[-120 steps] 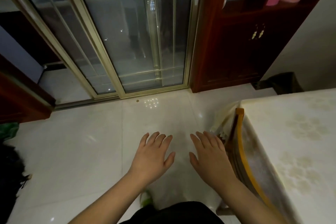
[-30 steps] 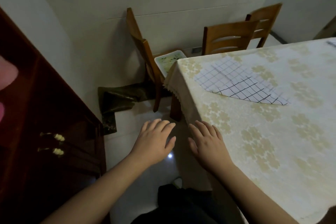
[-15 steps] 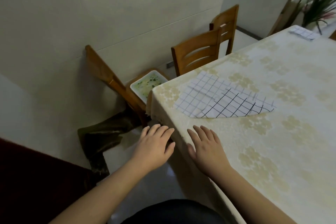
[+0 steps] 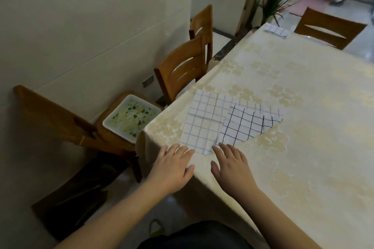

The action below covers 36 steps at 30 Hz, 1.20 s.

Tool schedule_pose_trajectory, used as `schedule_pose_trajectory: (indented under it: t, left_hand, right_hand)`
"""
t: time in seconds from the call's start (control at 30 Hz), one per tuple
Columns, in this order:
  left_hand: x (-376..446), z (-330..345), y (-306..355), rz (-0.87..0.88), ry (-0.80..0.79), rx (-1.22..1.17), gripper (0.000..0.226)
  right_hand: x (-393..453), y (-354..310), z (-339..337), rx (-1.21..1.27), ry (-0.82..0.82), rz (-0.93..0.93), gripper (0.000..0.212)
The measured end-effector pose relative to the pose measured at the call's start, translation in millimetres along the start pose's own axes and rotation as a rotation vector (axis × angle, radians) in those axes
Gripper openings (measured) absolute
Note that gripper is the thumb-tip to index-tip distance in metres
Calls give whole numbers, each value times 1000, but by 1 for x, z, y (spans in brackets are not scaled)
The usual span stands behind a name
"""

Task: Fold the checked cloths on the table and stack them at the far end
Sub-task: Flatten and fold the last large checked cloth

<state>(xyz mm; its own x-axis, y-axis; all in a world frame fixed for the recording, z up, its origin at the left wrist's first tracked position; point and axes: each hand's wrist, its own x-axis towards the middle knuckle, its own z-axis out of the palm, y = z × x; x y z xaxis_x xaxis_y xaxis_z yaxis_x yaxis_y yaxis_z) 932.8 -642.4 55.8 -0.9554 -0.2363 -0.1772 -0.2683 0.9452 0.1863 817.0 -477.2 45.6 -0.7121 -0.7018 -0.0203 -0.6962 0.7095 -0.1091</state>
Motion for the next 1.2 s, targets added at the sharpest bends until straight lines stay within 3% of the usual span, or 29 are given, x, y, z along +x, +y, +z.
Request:
schedule_pose_trajectory:
  t: [0.37,0.5,0.6,0.93,1.1,1.2]
  left_hand:
    - [81,-13,-38,187,-85,56,75]
    - [122,-12,-29,205,-113,77,55]
    - [146,-14,-13,216,-112,87,52]
    - [215,4,-12,224,-184,200,51]
    - [237,29,-22,211,-281,212,57]
    - [248,47,-30,255,-334,231,60]
  right_hand:
    - [43,-13,10,11,-28,208,55]
    - [69,10,21,53,-91,252,54]
    - [97,27,29,76,-131,273,54]
    - [180,74,73,98,-289,298,56]
    - [189,75,96,76,-408,418,58]
    - [187,71,108,74,-395,464,59]
